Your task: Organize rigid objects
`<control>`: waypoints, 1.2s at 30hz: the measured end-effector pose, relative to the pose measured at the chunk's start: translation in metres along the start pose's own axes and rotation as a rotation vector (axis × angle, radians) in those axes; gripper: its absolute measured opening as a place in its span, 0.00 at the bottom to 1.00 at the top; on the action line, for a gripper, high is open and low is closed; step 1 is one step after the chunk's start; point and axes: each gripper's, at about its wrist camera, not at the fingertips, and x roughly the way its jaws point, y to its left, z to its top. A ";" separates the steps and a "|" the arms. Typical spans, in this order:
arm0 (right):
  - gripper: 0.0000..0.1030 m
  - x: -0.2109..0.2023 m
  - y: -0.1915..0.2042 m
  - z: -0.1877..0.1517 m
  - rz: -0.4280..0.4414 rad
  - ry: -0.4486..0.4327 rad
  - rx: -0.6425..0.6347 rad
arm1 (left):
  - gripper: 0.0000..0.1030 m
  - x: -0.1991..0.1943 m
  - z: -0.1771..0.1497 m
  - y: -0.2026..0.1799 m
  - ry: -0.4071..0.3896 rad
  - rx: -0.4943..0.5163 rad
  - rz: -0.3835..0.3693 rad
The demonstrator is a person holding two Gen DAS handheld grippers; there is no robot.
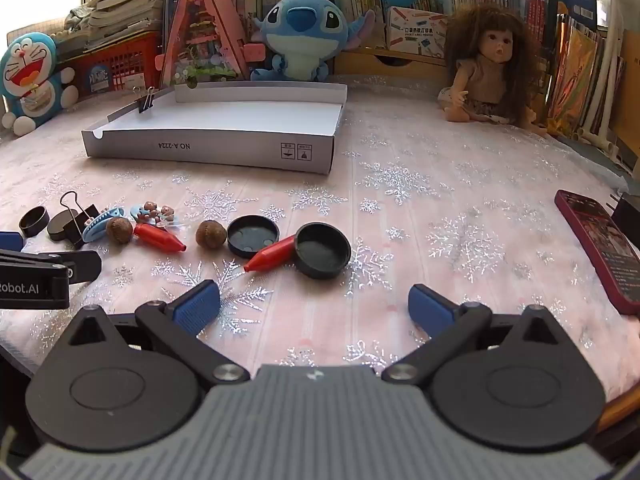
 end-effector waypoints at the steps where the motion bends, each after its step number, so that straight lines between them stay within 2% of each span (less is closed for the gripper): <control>1: 1.00 0.000 0.000 0.000 -0.001 0.002 -0.001 | 1.00 0.000 0.000 0.000 -0.001 0.005 0.003; 36: 1.00 0.000 0.001 -0.002 -0.005 0.006 -0.008 | 1.00 0.000 0.000 -0.001 -0.001 0.008 0.004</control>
